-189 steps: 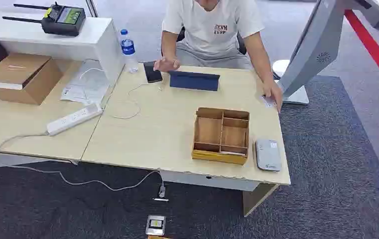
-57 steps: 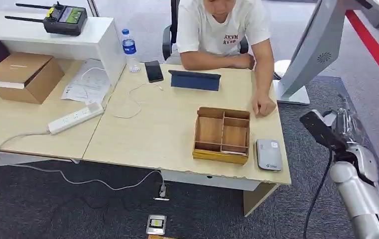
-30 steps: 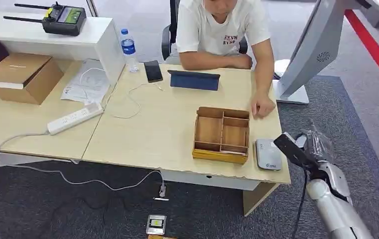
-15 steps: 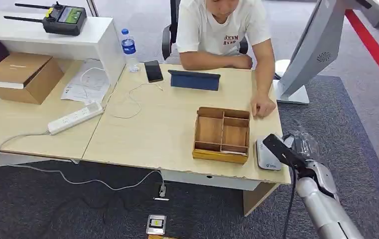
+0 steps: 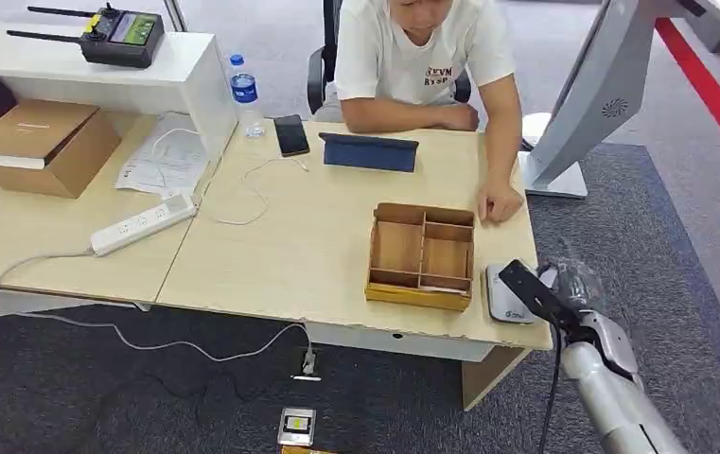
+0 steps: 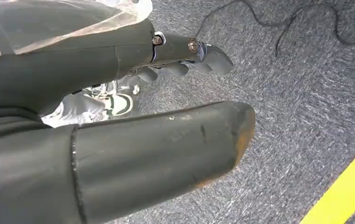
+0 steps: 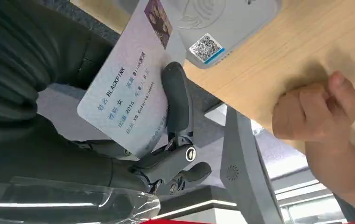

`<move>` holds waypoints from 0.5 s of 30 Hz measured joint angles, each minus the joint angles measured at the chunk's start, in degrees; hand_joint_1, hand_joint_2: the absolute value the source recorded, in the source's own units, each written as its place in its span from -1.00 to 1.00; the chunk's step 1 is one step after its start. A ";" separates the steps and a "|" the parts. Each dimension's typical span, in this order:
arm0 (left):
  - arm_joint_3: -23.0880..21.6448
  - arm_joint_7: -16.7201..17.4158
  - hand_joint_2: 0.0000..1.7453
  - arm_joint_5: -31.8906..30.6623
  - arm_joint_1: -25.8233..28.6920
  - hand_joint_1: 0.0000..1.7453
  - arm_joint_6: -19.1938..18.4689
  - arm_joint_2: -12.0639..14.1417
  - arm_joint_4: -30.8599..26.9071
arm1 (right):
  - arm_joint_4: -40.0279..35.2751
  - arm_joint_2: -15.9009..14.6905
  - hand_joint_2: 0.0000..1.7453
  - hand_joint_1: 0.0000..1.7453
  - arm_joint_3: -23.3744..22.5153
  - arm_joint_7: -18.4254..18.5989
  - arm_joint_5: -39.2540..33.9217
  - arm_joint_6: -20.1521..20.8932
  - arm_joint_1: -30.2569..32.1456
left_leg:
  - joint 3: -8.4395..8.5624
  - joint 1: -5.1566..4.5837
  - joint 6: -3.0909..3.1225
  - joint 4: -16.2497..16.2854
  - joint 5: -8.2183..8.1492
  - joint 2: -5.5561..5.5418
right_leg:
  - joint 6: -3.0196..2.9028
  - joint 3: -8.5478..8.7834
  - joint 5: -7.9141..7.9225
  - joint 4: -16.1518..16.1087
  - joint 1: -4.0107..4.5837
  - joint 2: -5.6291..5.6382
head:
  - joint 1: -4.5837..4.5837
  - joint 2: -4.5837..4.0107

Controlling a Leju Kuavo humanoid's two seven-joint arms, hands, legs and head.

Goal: Pass the card to the sensor for recognition and then transmit it.

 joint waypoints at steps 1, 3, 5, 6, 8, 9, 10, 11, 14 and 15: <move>-0.11 0.11 -1.00 0.00 0.00 -1.00 0.00 0.00 0.00 | 0.17 0.26 1.00 1.00 0.04 0.07 0.22 0.13 0.00 | 0.00 0.00 0.00 0.00 0.00 0.00 | 0.00 0.00 0.00 0.00 0.00 0.00 | 0.00 0.00; -0.15 0.13 -1.00 0.04 0.00 -1.00 0.11 -0.07 0.00 | 0.35 0.72 1.00 1.00 0.09 0.17 0.81 0.26 0.11 | 0.00 0.00 0.00 0.00 0.00 0.00 | 0.00 0.00 0.00 0.00 0.00 0.00 | -0.02 0.00; -0.15 0.13 -1.00 0.17 0.02 -1.00 0.30 -0.20 0.00 | 0.50 1.24 1.00 1.00 0.13 0.33 1.18 0.48 0.29 | 0.00 0.00 0.00 0.00 0.00 0.00 | 0.00 0.00 0.00 0.00 0.00 0.00 | 0.00 0.00; -0.15 0.13 -1.00 0.22 0.04 -1.00 0.39 -0.22 0.00 | 0.50 1.53 1.00 1.00 0.20 0.33 1.38 0.61 0.39 | -0.01 0.00 0.00 0.00 0.00 0.00 | 0.00 0.00 0.00 0.00 0.01 0.00 | 0.00 0.00; -0.15 0.13 -1.00 0.35 0.06 -1.00 0.57 -0.31 0.00 | 0.52 2.06 1.00 1.00 0.53 0.33 1.64 0.68 0.61 | 0.00 0.01 0.00 0.00 0.00 0.00 | 0.00 0.00 0.00 0.00 0.01 0.00 | 0.00 0.00; -0.15 0.13 -1.00 0.42 0.05 -1.00 0.57 -0.33 0.00 | 0.54 2.34 1.00 1.00 0.59 0.33 1.66 0.70 0.72 | 0.00 0.00 0.00 0.00 0.00 0.00 | 0.00 0.00 0.00 0.00 0.01 0.00 | 0.00 0.02; -0.15 0.13 -1.00 0.48 0.06 -1.00 0.59 -0.37 0.00 | 0.61 2.60 1.00 1.00 0.70 0.33 1.72 0.72 0.76 | 0.00 0.01 0.00 0.00 0.00 0.00 | 0.00 0.00 0.00 0.00 0.01 0.00 | -0.02 0.00; -0.15 0.13 -1.00 0.57 0.07 -1.00 0.61 -0.39 0.00 | 0.74 2.82 1.00 1.00 0.96 0.33 1.79 0.76 0.76 | 0.00 0.01 0.00 0.00 0.00 0.00 | 0.00 0.00 0.00 0.00 0.01 0.00 | 0.00 0.00; -0.15 0.13 -1.00 0.68 0.13 -1.00 0.68 -0.44 0.00 | 0.83 3.43 1.00 1.00 1.35 0.33 1.83 0.94 0.81 | 0.00 0.01 0.00 0.00 0.00 0.00 | 0.00 0.00 0.00 0.00 0.00 0.00 | 0.00 0.00; -0.15 0.13 -1.00 0.72 0.13 -1.00 0.68 -0.44 0.00 | 0.96 3.61 1.00 1.00 1.49 0.33 1.92 0.94 0.80 | 0.00 0.01 0.00 0.00 0.00 0.00 | 0.00 0.00 0.00 0.00 0.00 0.00 | -0.02 0.00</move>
